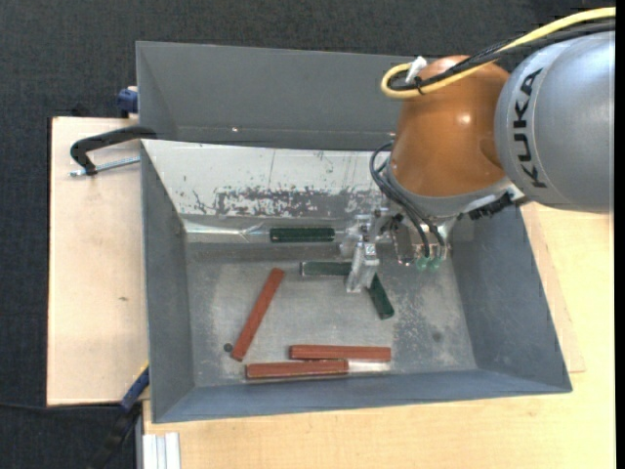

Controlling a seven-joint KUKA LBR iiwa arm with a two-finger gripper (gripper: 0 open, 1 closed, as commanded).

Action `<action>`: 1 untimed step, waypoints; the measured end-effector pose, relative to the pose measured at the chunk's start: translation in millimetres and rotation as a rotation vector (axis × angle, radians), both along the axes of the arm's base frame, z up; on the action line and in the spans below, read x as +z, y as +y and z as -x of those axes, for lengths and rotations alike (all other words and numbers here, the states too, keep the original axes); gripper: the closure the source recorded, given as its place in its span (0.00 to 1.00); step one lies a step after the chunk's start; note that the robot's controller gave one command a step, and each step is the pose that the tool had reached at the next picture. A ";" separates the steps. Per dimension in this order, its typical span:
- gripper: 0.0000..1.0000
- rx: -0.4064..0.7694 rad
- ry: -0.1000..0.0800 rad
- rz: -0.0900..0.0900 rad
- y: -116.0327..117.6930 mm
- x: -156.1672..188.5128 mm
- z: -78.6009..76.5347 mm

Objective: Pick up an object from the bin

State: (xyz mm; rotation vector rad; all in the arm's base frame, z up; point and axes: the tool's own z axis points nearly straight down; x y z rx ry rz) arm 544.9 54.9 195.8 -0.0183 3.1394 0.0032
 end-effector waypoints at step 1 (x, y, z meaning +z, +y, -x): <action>1.00 0.166 -0.004 0.002 -35.4 78.4 22.2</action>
Offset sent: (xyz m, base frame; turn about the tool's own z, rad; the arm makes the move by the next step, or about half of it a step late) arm 0.0000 0.0000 0.0000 0.0000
